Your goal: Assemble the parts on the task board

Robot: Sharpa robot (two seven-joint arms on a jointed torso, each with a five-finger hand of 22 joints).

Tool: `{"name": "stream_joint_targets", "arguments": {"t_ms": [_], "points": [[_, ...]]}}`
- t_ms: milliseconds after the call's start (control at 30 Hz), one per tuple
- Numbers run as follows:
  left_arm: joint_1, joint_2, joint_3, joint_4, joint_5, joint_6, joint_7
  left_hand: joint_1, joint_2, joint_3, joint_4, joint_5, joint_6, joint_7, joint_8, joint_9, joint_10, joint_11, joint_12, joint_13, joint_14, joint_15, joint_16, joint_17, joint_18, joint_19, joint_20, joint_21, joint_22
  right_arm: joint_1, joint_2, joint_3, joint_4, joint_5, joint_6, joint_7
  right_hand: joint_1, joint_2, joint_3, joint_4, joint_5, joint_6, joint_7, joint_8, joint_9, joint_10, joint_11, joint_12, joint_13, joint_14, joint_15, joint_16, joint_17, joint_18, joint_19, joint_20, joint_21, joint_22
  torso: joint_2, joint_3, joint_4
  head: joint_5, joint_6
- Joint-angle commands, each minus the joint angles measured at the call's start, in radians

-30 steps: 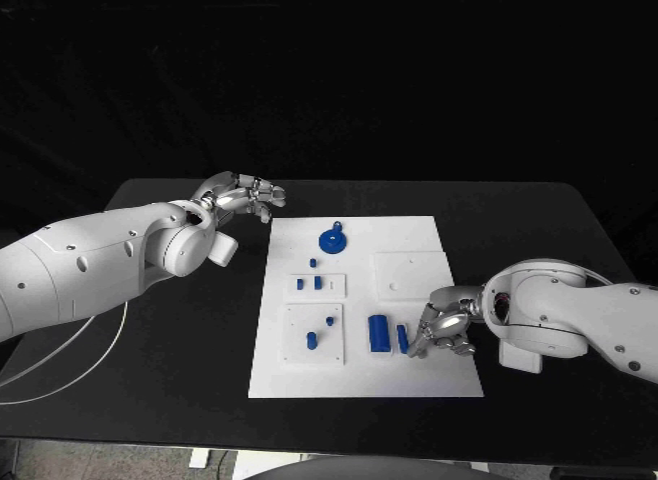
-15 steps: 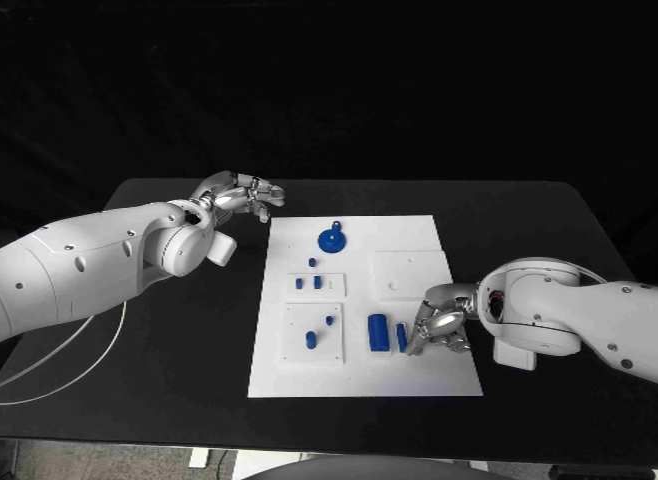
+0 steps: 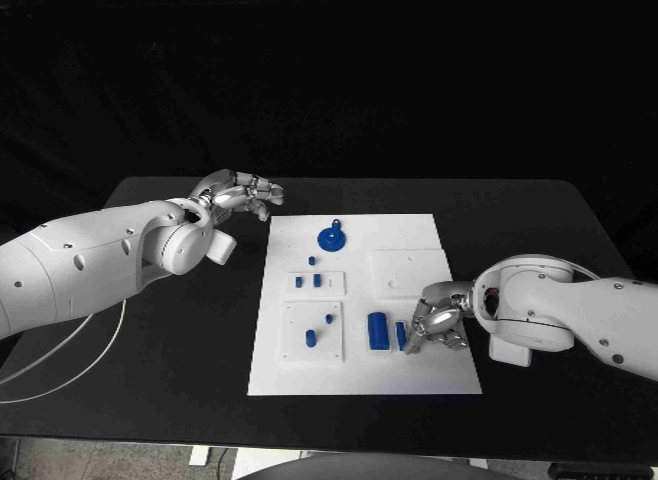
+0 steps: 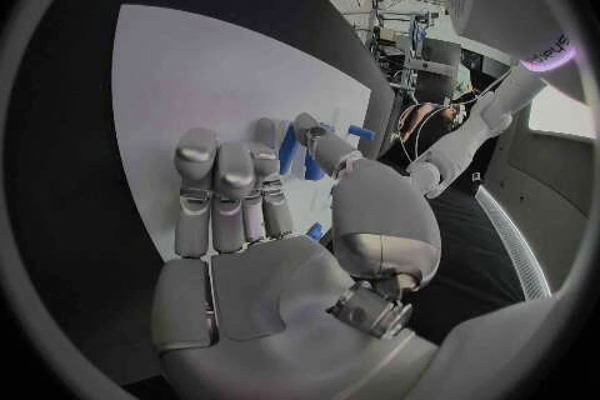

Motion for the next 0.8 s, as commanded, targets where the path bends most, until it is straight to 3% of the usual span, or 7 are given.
{"name": "stream_joint_targets", "arguments": {"t_ms": [33,400,667,800], "points": [[0.0,0.0,0.0,0.003,-0.004,0.016,0.005,-0.008,0.001,0.001,0.006,-0.002,-0.006,0.0,0.006,0.002,-0.001,0.007,0.003,0.002,-0.004,0.006,-0.004,0.001,0.012,0.0,-0.005,-0.006,0.007,-0.016,0.007,-0.01,-0.013,-0.017,-0.002,-0.046,0.001,0.005,0.012,-0.007,0.0,-0.002,0.009,-0.007,-0.003,0.004,0.003,-0.004,0.002,0.005,-0.001,-0.002,0.0,0.067,0.004,0.001,0.001,0.005,0.0,-0.0003,-0.0001,0.0,-0.001],[0.0,0.0,0.0,0.004,-0.008,0.021,-0.001,-0.007,0.001,0.001,0.006,-0.002,-0.006,0.0,0.006,0.002,-0.001,0.007,0.003,0.002,-0.004,0.006,-0.004,0.002,0.012,0.0,-0.005,-0.006,0.007,-0.024,0.014,-0.011,-0.026,-0.013,0.001,-0.061,0.005,0.013,0.028,-0.028,0.006,-0.001,0.011,-0.007,-0.004,0.004,0.004,-0.005,0.003,0.007,0.001,-0.001,0.001,0.067,0.003,0.004,0.003,0.007,0.0,0.0005,0.0,-0.001,-0.001],[0.0,0.0,0.0,0.004,-0.008,0.021,-0.001,-0.007,0.001,0.001,0.006,-0.001,-0.006,0.0,0.006,0.002,-0.002,0.007,0.003,0.002,-0.004,0.006,-0.005,0.002,0.012,0.0,-0.005,-0.007,0.007,-0.049,0.029,-0.012,-0.04,-0.005,-0.003,-0.054,0.003,0.019,0.036,-0.036,0.01,0.0,0.011,-0.007,-0.006,0.005,0.005,-0.005,0.003,0.007,0.002,-0.002,0.001,0.067,0.003,0.006,0.004,0.008,0.0,0.001,0.0003,0.002,-0.003],[0.0,0.0,0.0,0.003,-0.008,0.021,-0.001,-0.007,0.001,0.001,0.006,-0.001,-0.007,0.0,0.006,0.002,-0.002,0.007,0.003,0.002,-0.004,0.006,-0.005,0.002,0.012,0.0,-0.005,-0.007,0.007,-0.051,0.027,-0.012,-0.038,-0.005,-0.008,-0.048,0.001,0.0,0.035,-0.06,0.03,0.0,0.012,-0.008,-0.007,0.005,0.005,-0.004,0.004,0.007,0.003,-0.003,0.0,0.067,0.004,0.008,0.006,0.009,0.0,0.001,-0.0006,0.002,-0.004]]}}
